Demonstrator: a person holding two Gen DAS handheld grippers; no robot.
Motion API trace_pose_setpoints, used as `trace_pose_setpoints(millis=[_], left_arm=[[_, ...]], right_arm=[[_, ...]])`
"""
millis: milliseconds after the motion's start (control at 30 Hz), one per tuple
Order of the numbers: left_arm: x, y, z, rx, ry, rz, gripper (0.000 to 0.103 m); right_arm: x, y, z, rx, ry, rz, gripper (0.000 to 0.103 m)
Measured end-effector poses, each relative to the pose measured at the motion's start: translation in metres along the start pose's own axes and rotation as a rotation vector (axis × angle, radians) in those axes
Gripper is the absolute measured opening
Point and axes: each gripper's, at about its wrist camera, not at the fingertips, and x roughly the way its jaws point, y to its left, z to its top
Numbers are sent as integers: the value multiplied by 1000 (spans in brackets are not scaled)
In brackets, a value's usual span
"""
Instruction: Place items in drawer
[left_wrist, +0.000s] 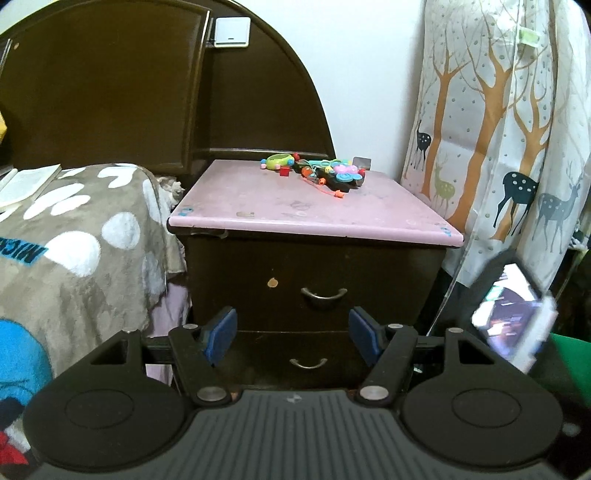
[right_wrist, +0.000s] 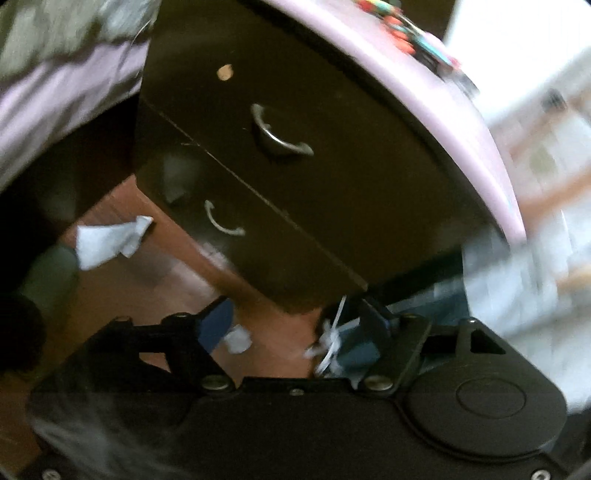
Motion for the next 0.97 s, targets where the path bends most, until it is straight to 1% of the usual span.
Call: trace_pose_setpoints(millis=[167,200,267,367,467,667,800,833,900,967], left_arm=[[-18,-13,9,27,0,8,67],[-21,-16,11,32,0,9,72],[-28,-21,14,43,0,12,77],[-39,-29,20,58,0,17,77],[-49,-37,25,74,0,21,77],[-70,-52,36,105,1,34,77],[-81,-63,44,114,7,78,77],[-83,-65,45,116,9,85,78],[-87,-67,47,121,6,96,84],[-92,-71,50,135,-3,109,85]], right_arm=[[-53,-13,-16,154,-5,47,84],[-63,-17,-18,181,-11,52,85],[-85,-23,-22,224,-30,69,85],[-114,-31,-29,287,-65,71,87],[-134,-42,-33,346,-94,78,89],[-167,-54,-44,399,-132,58,90],[-184,-62,-49,424,-150,53,90],[-187,-64,-50,430,-154,52,90],[-195,-66,-51,439,-160,56,90],[-203,-67,-52,443,-170,60,90]])
